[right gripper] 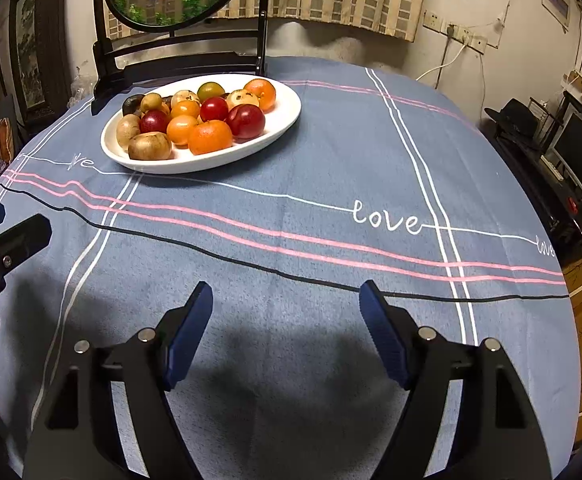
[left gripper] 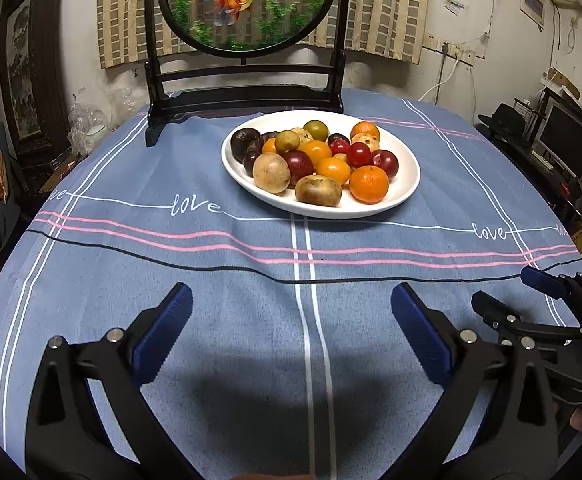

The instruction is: Organize fruits

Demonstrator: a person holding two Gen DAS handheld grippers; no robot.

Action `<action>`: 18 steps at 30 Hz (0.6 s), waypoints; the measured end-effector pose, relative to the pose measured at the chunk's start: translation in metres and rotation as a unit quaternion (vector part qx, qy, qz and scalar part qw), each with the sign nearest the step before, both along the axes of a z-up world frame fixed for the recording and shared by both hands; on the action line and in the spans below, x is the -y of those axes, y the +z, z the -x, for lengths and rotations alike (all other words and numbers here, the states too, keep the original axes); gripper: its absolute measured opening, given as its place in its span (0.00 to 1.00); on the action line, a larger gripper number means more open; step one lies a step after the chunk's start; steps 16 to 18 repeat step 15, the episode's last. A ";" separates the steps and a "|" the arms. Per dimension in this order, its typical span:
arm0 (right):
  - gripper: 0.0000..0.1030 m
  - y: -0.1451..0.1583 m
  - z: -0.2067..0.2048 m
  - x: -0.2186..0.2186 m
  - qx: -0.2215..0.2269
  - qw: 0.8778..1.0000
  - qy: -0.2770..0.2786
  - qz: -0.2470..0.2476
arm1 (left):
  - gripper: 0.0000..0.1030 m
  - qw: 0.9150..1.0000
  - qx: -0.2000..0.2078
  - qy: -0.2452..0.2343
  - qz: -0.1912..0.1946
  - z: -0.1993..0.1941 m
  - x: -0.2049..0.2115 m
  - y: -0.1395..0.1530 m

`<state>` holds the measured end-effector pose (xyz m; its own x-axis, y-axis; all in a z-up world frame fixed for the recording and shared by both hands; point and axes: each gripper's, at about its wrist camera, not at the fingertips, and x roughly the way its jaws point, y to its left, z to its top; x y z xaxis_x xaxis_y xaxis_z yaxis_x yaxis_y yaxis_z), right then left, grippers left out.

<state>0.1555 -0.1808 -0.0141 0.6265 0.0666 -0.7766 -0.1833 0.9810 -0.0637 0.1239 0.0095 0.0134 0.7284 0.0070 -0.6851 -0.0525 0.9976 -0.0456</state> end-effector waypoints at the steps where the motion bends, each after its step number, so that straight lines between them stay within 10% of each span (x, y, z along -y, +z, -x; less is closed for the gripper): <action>1: 0.74 -0.001 0.000 0.001 -0.002 1.000 0.000 0.000 | 0.98 1.000 0.002 0.007 -0.001 0.001 -0.001 -0.001; 18: 0.76 -0.017 0.004 0.022 -0.026 1.000 -0.018 0.000 | 0.98 0.999 -0.046 -0.004 -0.015 0.002 0.000 -0.025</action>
